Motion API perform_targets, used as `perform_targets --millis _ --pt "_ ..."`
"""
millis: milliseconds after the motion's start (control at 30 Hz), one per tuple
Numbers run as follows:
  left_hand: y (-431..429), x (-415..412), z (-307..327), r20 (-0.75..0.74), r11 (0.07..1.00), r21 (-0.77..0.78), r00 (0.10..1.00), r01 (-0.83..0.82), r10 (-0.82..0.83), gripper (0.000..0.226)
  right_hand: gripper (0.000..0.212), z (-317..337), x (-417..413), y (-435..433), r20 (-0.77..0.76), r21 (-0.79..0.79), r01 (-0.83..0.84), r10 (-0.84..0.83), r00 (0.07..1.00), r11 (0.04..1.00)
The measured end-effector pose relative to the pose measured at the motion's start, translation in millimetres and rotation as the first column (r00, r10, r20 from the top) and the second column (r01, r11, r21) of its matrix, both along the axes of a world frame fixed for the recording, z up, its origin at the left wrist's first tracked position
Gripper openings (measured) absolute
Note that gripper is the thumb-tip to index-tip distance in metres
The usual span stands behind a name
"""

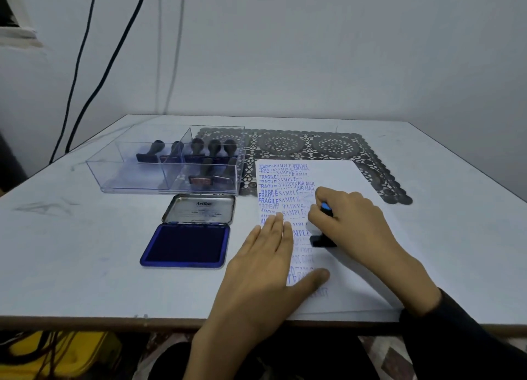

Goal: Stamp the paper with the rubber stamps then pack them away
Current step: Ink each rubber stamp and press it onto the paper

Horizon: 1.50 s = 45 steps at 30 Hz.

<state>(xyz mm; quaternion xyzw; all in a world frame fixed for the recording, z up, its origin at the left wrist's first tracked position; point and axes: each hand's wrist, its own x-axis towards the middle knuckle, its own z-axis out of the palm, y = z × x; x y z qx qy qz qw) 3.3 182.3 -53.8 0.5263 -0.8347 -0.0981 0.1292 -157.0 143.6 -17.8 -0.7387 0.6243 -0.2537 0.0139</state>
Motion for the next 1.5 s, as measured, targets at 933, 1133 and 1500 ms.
perform_targets --millis 933,1133,1500 --pt "0.6 2.1 -1.6 -0.023 1.0 -0.022 1.0 0.015 -0.016 0.105 0.033 25.5 -24.7 -3.5 0.496 -0.091 -0.016 0.059 0.867 0.996" --pt "2.1 2.5 0.0 -0.058 1.0 -0.017 0.998 0.011 -0.012 0.104 0.033 29.5 -21.8 -4.9 0.51 -0.064 -0.04 0.067 0.857 0.997" --pt "1.9 5.4 0.5 -0.134 1.0 0.01 0.991 0.015 -0.014 0.084 0.032 30.1 -17.2 -8.8 0.509 -0.052 -0.042 0.063 0.858 0.998"
